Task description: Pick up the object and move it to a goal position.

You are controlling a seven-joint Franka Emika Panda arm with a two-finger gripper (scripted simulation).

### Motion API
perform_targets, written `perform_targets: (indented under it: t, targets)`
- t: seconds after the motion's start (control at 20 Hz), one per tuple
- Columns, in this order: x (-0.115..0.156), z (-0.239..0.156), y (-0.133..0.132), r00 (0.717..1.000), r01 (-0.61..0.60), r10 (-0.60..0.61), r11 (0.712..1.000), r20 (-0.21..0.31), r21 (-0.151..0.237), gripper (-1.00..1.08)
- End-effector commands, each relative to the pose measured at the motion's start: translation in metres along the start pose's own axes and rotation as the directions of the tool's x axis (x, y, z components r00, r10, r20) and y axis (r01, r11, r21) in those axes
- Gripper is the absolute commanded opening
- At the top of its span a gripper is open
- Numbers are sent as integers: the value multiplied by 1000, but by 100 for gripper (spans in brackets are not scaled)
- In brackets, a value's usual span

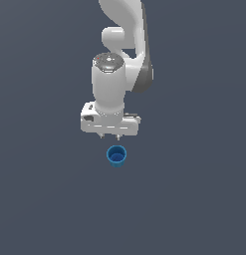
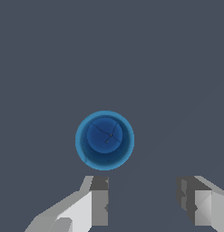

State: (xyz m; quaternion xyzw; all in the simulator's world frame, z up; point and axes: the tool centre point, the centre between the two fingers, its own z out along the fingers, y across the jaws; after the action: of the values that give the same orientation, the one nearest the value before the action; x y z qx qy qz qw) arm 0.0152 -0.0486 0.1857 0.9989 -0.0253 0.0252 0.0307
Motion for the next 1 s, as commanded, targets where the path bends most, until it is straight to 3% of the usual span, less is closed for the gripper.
perform_targets:
  t: [0.0, 0.5, 0.95]
  targets:
    - [-1, 3, -1, 1000, -22, 22, 1000, -1, -3, 28]
    - [-5, 21, -6, 982, -189, 189, 982, -15, -26, 28]
    - [-12, 42, -11, 921, -389, 387, 920, -47, -48, 28]
